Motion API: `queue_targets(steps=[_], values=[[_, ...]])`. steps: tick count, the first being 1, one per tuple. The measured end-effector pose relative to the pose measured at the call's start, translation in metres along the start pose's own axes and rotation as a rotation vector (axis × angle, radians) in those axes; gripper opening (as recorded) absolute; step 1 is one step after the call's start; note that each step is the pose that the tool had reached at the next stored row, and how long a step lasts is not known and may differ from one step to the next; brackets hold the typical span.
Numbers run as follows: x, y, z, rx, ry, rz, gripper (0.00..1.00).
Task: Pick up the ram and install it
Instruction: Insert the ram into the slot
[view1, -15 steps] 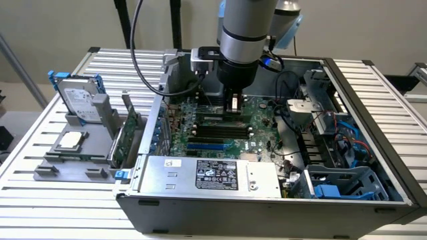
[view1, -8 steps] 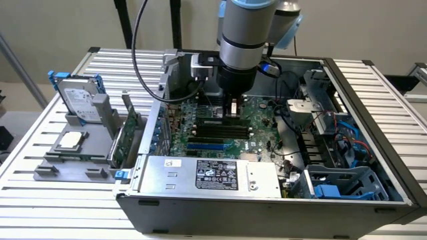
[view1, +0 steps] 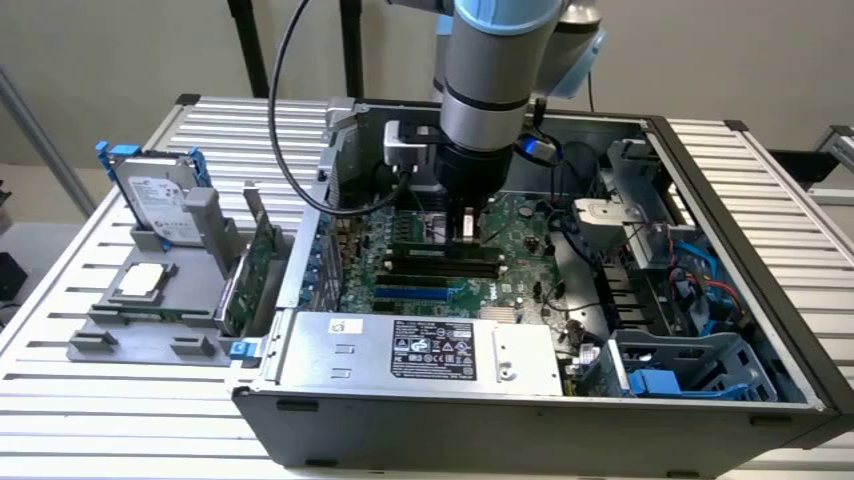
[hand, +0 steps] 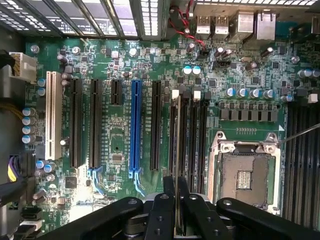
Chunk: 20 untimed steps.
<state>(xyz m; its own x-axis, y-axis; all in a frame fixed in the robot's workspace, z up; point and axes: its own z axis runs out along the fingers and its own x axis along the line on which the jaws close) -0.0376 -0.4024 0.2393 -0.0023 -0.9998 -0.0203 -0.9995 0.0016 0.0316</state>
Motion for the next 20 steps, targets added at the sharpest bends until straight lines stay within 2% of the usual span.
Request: queue_targets(steps=[3,5,15,17,20], values=[[-0.0003,-0.0009,0.0022,-0.0001,0.0169,0.001,0.00],[-0.0007,-0.0010,0.0028,-0.0001,0.0216,0.001,0.00],[-0.0039,-0.0010,0.0047,0.0007,0.0217,0.017,0.00],[-0.0055,-0.0010,0.0057,0.0052,0.0227,0.017,0.00],[-0.0058,-0.0008,0.0072,0.0218,0.0264,0.017,0.00]])
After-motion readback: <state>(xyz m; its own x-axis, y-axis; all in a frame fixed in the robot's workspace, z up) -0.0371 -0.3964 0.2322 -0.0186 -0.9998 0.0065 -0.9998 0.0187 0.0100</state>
